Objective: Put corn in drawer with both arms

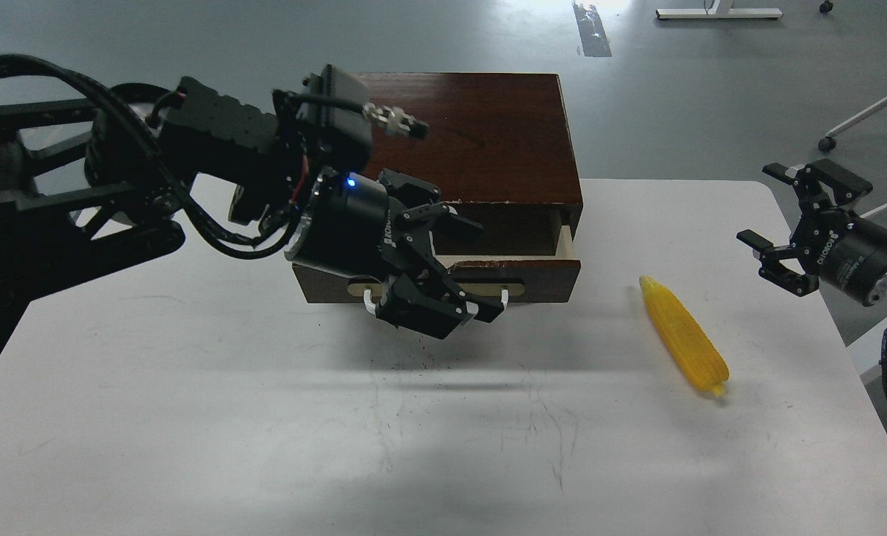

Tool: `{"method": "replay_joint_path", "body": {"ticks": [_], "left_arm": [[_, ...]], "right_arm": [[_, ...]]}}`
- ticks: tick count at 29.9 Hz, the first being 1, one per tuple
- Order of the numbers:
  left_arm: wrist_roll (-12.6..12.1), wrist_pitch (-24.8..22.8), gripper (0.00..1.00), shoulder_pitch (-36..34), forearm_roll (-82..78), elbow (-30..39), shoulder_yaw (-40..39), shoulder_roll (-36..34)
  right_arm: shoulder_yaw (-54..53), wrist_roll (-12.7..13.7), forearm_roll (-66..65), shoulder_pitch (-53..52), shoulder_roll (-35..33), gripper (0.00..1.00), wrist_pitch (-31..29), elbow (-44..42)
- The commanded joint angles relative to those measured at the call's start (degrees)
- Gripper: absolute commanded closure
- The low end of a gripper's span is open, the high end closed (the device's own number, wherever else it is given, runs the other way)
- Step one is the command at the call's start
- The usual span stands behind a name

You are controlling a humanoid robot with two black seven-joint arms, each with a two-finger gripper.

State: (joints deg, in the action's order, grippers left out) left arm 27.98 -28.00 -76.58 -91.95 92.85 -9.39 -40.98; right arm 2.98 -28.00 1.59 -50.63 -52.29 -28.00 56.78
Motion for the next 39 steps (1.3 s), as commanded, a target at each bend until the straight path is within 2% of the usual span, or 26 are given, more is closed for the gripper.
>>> {"method": "replay_joint_path", "body": {"ticks": [1,3,5,6,8,12,16,21,23,25,26,31,36,39], "left_arm": [[0.02,3.37,0.01,6.43,16.59,-1.53,-1.24,-4.19],[0.02,9.87,0.01,12.21,33.32,-1.97,-1.33,-7.00],[0.02,13.65,0.01,15.91,46.51,-2.15,-1.42,-8.76],[0.02,13.68,0.01,15.93,46.59,-2.15,-1.42,-8.77],[0.02,16.65,0.01,19.52,59.81,-3.37,-2.38,-10.78],[0.02,16.75,0.01,24.63,70.41,-8.04,-5.81,-11.05],[0.02,16.23,0.01,32.96,77.34,-14.18,-13.35,-9.83],[0.02,15.79,0.01,41.67,80.17,-16.74,-21.44,-6.40],[0.02,15.79,0.01,45.88,79.65,-18.58,-25.13,-3.86],[0.02,15.61,0.01,47.65,79.20,-19.37,-26.20,-2.62],[0.02,15.61,0.01,47.66,79.20,-19.38,-26.20,-2.62],[0.02,13.94,0.01,48.72,79.12,-19.38,-26.55,-1.74],[0.02,13.85,0.01,48.72,79.12,-19.20,-27.17,-1.65],[0.02,13.85,0.01,48.72,79.12,-19.20,-27.26,-1.65]], "right_arm": [[0.01,0.00,-0.10,0.01,-0.01,0.01,0.00,0.00],[0.01,0.00,-0.01,0.01,-0.01,0.01,0.00,0.00],[0.01,0.00,-0.10,0.01,-0.01,0.01,0.00,0.00],[0.01,0.00,-0.10,0.01,-0.01,0.01,0.00,0.00],[0.01,0.00,-0.18,-0.08,-0.01,0.01,0.00,0.00],[0.18,0.00,-1.33,-0.25,-0.18,0.01,0.00,0.26],[-0.25,0.00,-10.53,-0.96,-1.50,0.01,0.00,0.61],[-2.01,0.00,-21.96,-1.75,-3.08,0.01,0.00,0.70],[-2.19,0.00,-30.64,-3.41,-4.05,0.01,0.00,0.70],[-2.19,0.00,-38.98,-4.38,-4.14,0.01,0.00,0.79],[-2.19,0.00,-39.03,-4.38,-4.14,0.01,0.00,0.79],[-2.01,0.00,-63.86,-4.56,-3.52,0.01,7.86,1.84],[-1.58,0.00,-73.73,-4.65,-0.72,0.01,9.02,1.58],[-0.61,0.00,-74.45,-4.65,1.13,0.01,9.02,1.32]]}}
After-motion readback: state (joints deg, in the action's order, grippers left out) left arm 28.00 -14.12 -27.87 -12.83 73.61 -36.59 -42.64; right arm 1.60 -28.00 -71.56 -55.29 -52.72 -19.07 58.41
